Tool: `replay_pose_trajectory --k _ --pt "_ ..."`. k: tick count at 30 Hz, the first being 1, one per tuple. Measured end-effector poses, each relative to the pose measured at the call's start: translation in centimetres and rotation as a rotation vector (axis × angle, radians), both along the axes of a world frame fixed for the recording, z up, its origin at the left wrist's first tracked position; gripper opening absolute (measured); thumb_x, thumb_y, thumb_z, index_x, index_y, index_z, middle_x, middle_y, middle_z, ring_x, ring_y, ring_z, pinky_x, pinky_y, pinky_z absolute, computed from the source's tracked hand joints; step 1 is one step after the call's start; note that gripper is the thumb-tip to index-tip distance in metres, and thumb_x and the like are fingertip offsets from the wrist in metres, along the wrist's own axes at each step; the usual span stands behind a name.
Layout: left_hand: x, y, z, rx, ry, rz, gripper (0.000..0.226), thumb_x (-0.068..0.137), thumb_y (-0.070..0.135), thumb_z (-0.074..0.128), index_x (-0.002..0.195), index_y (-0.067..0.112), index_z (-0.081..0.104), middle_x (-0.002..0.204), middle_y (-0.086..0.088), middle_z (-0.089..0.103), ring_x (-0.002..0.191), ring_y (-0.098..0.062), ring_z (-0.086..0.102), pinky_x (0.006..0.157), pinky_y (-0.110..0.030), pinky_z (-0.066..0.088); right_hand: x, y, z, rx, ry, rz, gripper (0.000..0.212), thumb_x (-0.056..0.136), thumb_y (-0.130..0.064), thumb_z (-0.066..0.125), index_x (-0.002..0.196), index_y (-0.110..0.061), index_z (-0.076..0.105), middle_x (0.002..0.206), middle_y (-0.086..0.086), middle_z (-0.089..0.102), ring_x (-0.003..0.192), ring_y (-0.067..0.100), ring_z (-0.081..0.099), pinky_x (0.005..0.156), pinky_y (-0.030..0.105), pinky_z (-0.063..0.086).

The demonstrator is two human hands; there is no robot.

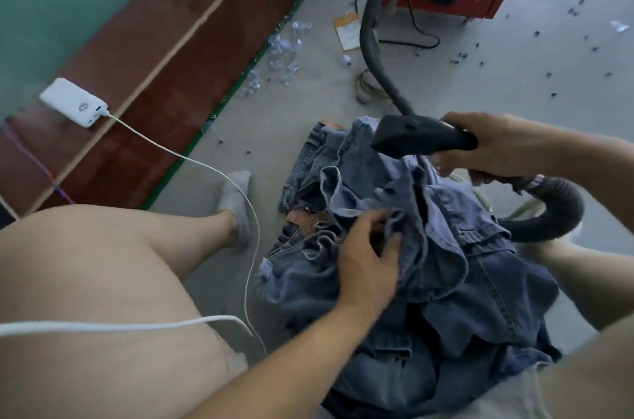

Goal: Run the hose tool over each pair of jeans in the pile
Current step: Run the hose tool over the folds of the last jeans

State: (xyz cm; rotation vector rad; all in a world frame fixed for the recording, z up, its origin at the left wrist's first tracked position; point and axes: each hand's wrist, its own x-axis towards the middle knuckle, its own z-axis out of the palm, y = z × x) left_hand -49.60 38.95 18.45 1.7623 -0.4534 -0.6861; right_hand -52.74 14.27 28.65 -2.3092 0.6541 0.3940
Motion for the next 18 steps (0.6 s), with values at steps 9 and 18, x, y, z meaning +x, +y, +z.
replay_pose_trajectory --k 9,18 --pt "-6.6 -4.5 2.1 -0.053 0.308 -0.287 0.022 0.092 0.051 0.056 0.108 0.036 0.06 0.094 0.018 0.065 0.09 -0.003 0.061 0.083 -0.021 0.049 -2.7 0.1 -1.0 -0.137 0.086 0.089 0.035 0.082 -0.061 0.067 0.105 -0.041 0.049 0.075 -0.004 0.065 0.064 0.011 0.066 0.053 0.026 0.046" --pt "-2.6 -5.5 -1.7 -0.046 0.712 0.183 0.028 0.093 0.002 0.071 0.109 0.014 0.051 0.101 -0.001 0.067 0.094 -0.016 0.066 0.083 -0.022 0.055 -7.0 1.3 -6.1 -0.142 0.057 -0.21 0.04 0.09 -0.051 0.069 0.115 -0.036 0.042 0.086 -0.017 0.057 0.075 0.0 0.058 0.057 0.019 0.039"
